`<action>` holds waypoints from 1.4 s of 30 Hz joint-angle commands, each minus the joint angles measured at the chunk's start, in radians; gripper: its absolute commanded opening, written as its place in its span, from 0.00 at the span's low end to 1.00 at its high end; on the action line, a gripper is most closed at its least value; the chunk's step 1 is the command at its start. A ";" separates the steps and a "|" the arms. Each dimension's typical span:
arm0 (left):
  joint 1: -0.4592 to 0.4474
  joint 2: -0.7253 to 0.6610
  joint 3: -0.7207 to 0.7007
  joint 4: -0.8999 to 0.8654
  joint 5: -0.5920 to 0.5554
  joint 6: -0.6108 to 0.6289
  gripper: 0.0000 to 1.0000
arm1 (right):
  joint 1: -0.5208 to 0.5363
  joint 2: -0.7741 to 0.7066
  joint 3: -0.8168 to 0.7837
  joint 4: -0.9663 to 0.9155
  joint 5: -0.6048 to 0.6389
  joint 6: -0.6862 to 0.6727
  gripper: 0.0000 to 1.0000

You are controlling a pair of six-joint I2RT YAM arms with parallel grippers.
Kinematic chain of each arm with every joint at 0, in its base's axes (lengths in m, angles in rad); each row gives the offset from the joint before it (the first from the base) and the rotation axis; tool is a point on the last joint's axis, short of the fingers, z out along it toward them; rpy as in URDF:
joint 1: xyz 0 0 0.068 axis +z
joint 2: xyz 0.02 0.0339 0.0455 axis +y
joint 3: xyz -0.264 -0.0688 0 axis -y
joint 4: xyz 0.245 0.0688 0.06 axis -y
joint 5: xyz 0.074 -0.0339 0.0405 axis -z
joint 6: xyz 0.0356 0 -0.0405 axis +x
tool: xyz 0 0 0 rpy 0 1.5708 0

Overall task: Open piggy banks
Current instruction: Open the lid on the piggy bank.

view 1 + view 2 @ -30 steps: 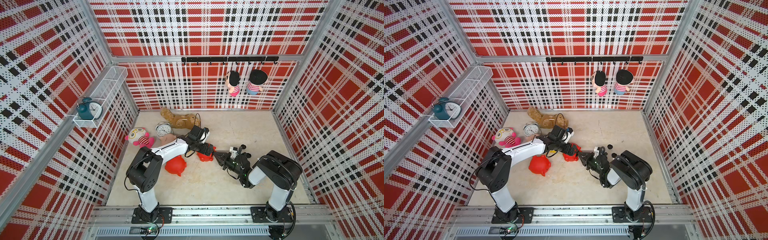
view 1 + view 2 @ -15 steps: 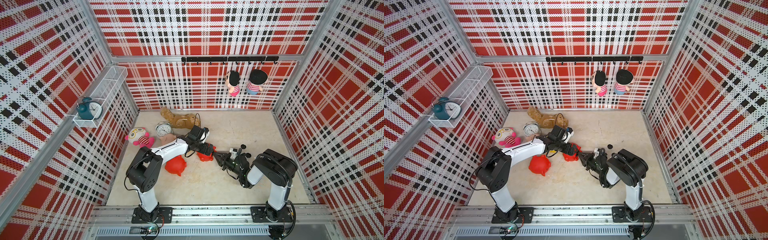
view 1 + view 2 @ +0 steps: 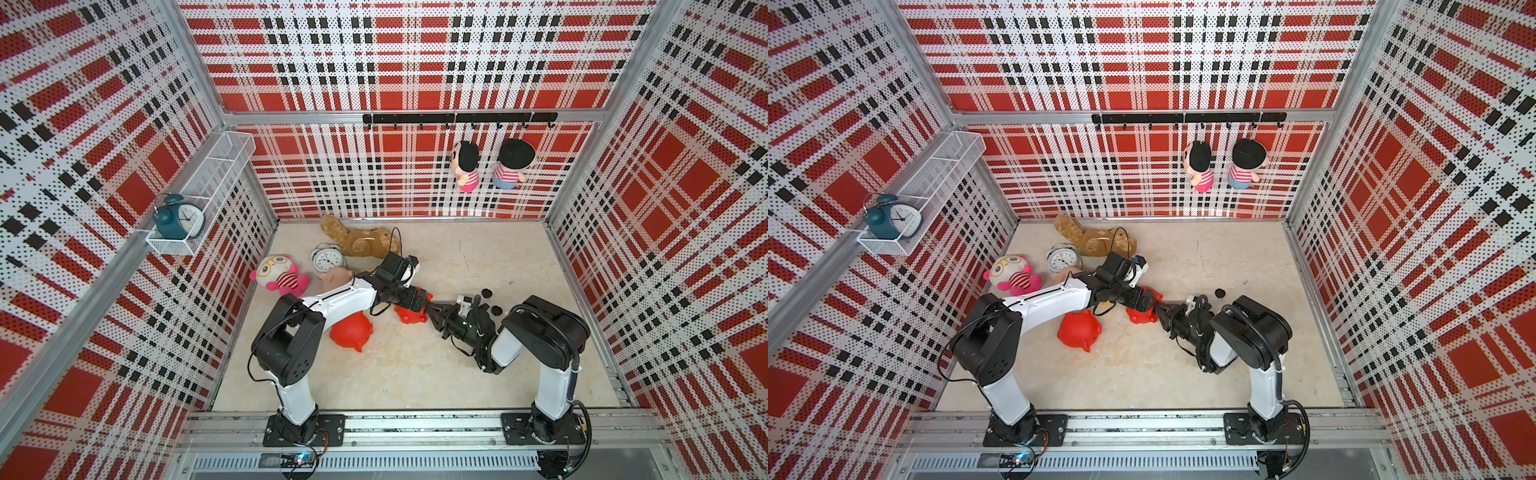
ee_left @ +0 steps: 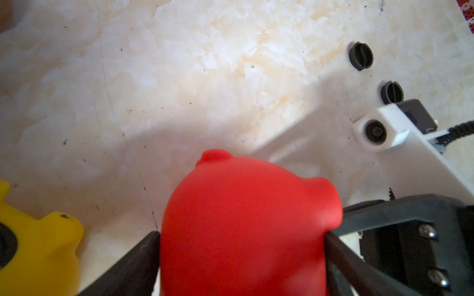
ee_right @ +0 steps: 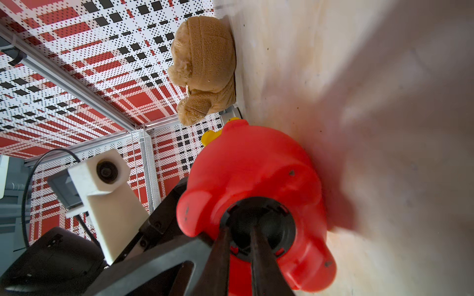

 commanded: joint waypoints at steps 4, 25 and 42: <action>-0.025 0.017 -0.052 -0.104 0.044 -0.011 0.94 | 0.016 0.027 0.014 -0.025 0.008 0.070 0.19; -0.025 0.008 -0.084 -0.077 0.061 -0.013 0.94 | -0.026 0.083 0.103 -0.087 -0.110 0.050 0.07; -0.016 0.006 -0.098 -0.056 0.066 -0.023 0.93 | -0.079 0.072 0.162 -0.110 -0.207 -0.069 0.00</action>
